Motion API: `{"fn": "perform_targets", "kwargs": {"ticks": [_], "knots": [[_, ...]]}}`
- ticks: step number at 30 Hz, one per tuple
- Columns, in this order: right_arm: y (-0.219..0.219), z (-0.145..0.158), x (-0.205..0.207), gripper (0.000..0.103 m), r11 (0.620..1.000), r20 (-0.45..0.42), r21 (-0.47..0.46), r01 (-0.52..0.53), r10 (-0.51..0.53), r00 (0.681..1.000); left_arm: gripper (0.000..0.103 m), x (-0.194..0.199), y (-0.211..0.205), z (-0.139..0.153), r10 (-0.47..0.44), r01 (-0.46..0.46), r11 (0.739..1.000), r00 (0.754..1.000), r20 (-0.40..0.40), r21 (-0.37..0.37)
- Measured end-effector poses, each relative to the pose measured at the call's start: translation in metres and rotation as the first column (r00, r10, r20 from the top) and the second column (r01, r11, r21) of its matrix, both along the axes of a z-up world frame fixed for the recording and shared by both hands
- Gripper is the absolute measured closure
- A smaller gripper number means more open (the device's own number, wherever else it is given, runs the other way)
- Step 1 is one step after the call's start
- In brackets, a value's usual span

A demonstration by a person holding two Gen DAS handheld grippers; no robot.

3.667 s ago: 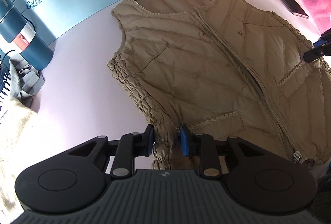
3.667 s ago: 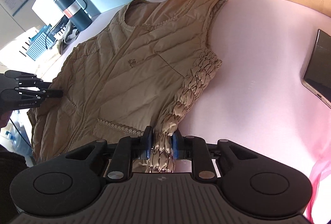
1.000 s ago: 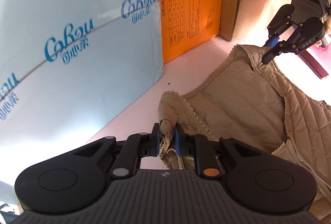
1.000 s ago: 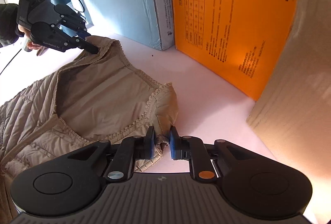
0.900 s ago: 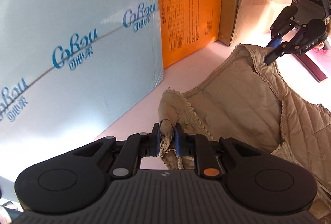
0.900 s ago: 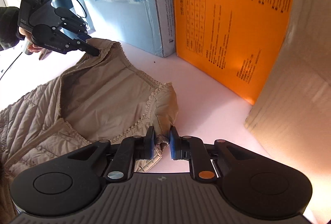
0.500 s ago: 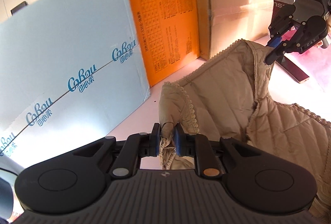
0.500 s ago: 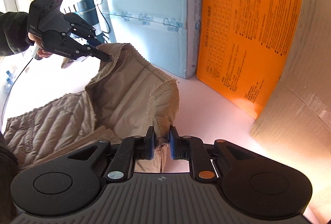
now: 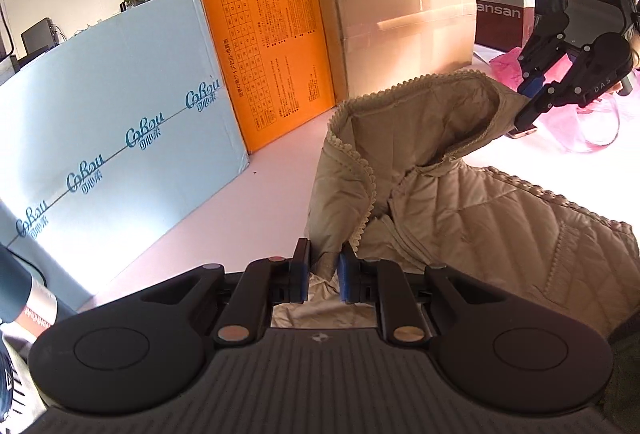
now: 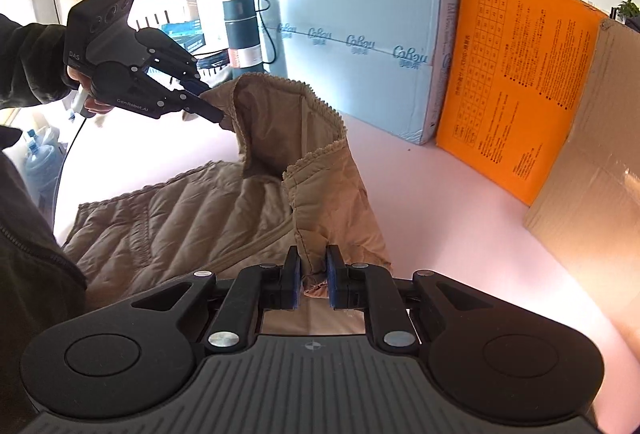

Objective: Fold clothes
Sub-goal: 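Lift both shoulders and fold them over toward the vest hem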

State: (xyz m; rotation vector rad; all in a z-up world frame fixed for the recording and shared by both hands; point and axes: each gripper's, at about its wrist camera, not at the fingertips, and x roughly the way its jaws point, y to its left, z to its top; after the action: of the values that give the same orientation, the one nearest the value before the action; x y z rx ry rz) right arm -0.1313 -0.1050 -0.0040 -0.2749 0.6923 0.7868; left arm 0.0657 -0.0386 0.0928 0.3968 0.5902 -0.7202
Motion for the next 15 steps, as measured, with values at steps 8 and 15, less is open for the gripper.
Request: {"fn": "perform_targets", "kwargs": {"ticks": [8, 15], "knots": [[0.015, -0.004, -0.052, 0.091, 0.998, -0.007, -0.031, -0.063, 0.062, 0.998, 0.091, -0.037, 0.010, -0.003, -0.015, 0.015, 1.000, 1.000, -0.006, 0.012], [0.026, -0.029, -0.085, 0.091, 0.989, -0.061, -0.093, -0.118, 0.113, 0.992, 0.091, -0.070, 0.027, -0.024, -0.005, 0.011, 0.996, 0.997, -0.072, 0.083]]}}
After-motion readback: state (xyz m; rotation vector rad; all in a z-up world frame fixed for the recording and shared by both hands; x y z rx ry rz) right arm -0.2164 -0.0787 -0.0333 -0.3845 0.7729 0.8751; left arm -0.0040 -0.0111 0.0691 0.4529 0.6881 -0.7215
